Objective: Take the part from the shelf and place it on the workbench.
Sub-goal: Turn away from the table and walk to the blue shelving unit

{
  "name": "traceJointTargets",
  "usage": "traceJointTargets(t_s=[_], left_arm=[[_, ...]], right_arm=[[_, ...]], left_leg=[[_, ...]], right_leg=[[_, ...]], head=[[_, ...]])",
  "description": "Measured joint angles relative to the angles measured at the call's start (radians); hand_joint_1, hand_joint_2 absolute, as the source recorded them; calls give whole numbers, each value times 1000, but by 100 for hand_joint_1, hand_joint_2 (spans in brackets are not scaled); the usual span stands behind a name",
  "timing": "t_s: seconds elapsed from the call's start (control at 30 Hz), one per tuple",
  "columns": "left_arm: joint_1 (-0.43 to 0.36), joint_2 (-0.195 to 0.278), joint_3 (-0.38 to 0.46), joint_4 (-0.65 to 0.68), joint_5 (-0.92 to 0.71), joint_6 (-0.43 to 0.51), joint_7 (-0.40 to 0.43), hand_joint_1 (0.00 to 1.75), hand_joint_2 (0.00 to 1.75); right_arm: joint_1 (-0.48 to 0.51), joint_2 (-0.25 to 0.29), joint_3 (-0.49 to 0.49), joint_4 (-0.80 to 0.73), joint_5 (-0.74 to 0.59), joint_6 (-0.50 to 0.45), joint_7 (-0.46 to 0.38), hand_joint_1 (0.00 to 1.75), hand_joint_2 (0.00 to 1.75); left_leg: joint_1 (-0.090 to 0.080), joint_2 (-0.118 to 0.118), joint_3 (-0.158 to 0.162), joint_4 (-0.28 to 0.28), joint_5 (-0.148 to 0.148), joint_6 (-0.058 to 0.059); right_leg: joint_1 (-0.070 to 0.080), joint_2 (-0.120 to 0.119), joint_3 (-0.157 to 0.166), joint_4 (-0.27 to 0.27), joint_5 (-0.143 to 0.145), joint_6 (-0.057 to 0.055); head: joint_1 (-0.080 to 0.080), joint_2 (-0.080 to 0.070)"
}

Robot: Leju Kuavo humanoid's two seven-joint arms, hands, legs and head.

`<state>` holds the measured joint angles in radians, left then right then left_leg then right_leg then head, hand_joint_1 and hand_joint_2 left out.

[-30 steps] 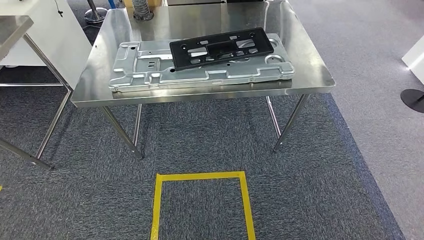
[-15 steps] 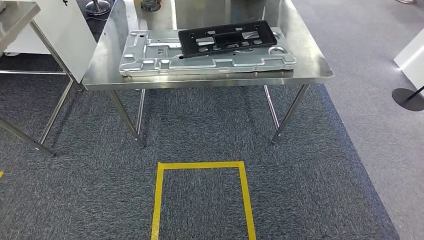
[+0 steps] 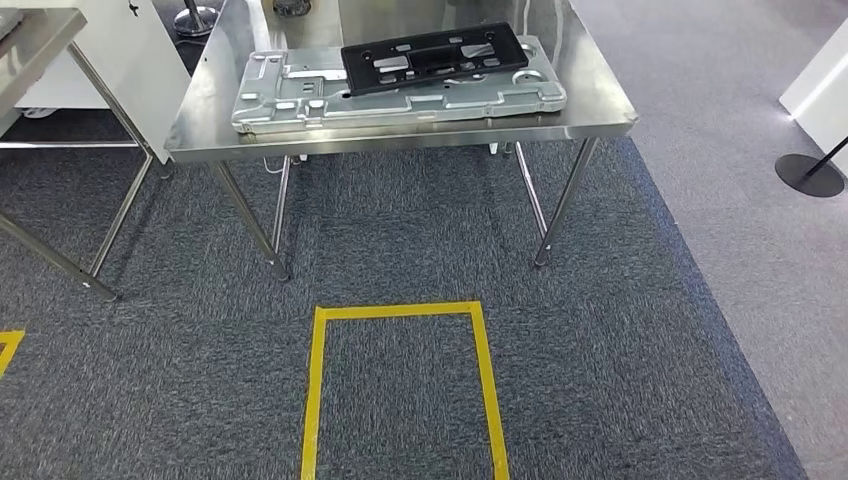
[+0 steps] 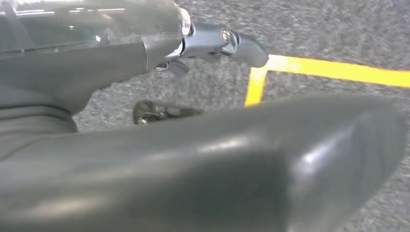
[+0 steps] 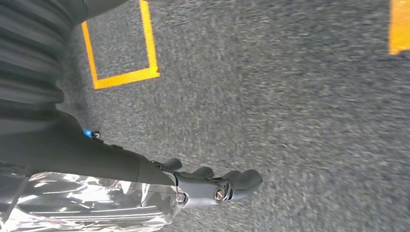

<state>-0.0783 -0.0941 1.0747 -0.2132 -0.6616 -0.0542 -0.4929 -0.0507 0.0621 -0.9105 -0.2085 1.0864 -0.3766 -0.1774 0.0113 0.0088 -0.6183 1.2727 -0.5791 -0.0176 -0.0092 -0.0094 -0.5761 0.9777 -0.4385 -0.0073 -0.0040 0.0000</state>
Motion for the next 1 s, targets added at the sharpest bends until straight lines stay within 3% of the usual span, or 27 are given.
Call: traceJointTargets(t_s=[0.03,0.07,0.13,0.17,0.2,0.23,0.27,0.3,0.33,0.4,0.43,0.47,0.5,0.53,0.57,0.63,0.67,0.7,0.77,0.8,0.9,0.93,0.97,1.0], left_arm=[[-1,0,0,0,0,0,0,0,0],[-2,0,0,0,0,0,0,0,0],[-6,0,0,0,0,0,-1,0,0],[-8,0,0,0,0,0,-1,0,0],[-8,0,0,0,0,0,-1,0,0],[-7,0,0,0,0,0,-1,0,0],[-7,0,0,0,0,0,-1,0,0],[-6,-1,0,1,0,0,-1,0,0],[-6,-1,0,1,0,0,-1,0,0],[-6,-1,0,1,1,0,-1,0,0],[-6,-1,0,1,1,0,-1,0,0],[-6,-1,0,1,1,0,-1,0,0],[-6,-1,0,1,1,0,-1,0,0],[-6,-1,0,1,1,0,-1,0,0],[-6,-1,0,1,1,0,-1,0,0],[-7,-2,0,1,1,0,-1,0,0],[-7,-2,0,1,1,0,-1,0,0],[-8,-3,0,1,1,0,-1,0,0],[-7,-3,0,1,1,0,-1,0,0],[-5,-2,0,1,1,0,-1,0,0],[-1,-2,0,1,1,0,-1,0,0],[-1,-2,0,1,1,0,-1,0,0],[-1,-2,0,1,0,0,-1,0,0],[-1,-2,0,1,0,0,-1,0,0]], right_arm=[[0,0,0,0,0,0,0,0,175],[0,0,0,1,0,0,0,0,175],[0,0,1,1,0,0,0,0,175],[0,0,1,1,0,0,0,0,175],[1,0,1,1,0,0,0,0,175],[2,0,1,1,0,0,0,0,175],[2,0,1,1,0,0,0,0,175],[3,0,1,1,0,0,0,0,175],[4,0,1,2,0,0,0,0,175],[6,0,1,3,0,1,0,0,175],[6,0,1,3,0,1,0,0,175],[5,0,1,4,0,1,0,0,175],[5,0,1,4,0,1,0,0,175],[5,0,1,4,0,1,0,0,175],[4,0,2,3,0,1,0,0,175],[1,0,2,3,0,0,0,0,175],[-1,0,2,3,0,0,0,0,175],[-3,0,2,3,0,0,-1,0,175],[-3,0,3,4,0,0,0,0,175],[-2,0,3,4,0,1,0,0,175],[-1,0,3,5,0,1,0,0,175],[0,0,3,5,0,1,0,0,175],[0,0,3,5,0,1,0,0,175],[0,0,3,5,0,1,0,0,175]], left_leg=[[0,0,37,-32,35,2],[0,-1,90,-96,50,5],[-4,-3,191,-246,27,15],[-6,-4,218,-296,9,21],[-8,-4,223,-316,5,27],[-8,-2,213,-314,13,35],[-7,0,203,-313,23,42],[-6,3,190,-313,36,51],[-5,5,176,-313,50,57],[-9,7,142,-311,77,64],[-11,7,123,-308,90,64],[-13,8,103,-304,103,64],[-14,8,82,-298,115,63],[-15,8,62,-291,126,62],[-16,8,45,-284,136,60],[-20,7,22,-272,153,53],[-20,8,16,-269,162,48],[-21,9,11,-268,172,43],[-19,8,-1,-265,177,32],[-17,5,-10,-248,152,26],[-10,-1,-51,-97,0,11],[-8,-1,-60,-34,-27,7],[-6,-1,-59,10,-26,4],[-4,-1,-45,26,-1,2]], right_leg=[[0,0,-21,8,10,3],[0,1,-40,17,20,7],[3,1,-62,29,38,18],[3,0,-67,31,49,24],[4,0,-70,30,60,30],[2,0,-72,29,67,37],[0,2,-78,35,56,43],[-1,4,-86,56,23,48],[-3,5,-97,95,-29,53],[-5,6,-121,221,-136,60],[-5,6,-126,281,-156,62],[-4,6,-121,321,-150,62],[-4,6,-102,330,-123,60],[-4,6,-65,302,-90,56],[-3,7,-9,241,-73,50],[3,8,118,70,-91,36],[7,8,158,9,-110,29],[10,9,174,-25,-119,23],[8,6,159,-31,-104,8],[6,3,147,-32,-91,-1],[5,-1,96,-32,-48,-14],[6,-1,76,-30,-34,-14],[6,-2,55,-26,-20,-12],[5,-2,32,-20,-8,-10]], head=[[0,0],[0,0],[1,0],[1,0],[2,0],[2,0],[1,0],[2,0],[3,0],[7,0],[8,0],[8,0],[8,0],[8,0],[8,0],[7,0],[7,0],[7,0],[7,0],[7,0],[2,0],[0,0],[1,0],[0,0]])
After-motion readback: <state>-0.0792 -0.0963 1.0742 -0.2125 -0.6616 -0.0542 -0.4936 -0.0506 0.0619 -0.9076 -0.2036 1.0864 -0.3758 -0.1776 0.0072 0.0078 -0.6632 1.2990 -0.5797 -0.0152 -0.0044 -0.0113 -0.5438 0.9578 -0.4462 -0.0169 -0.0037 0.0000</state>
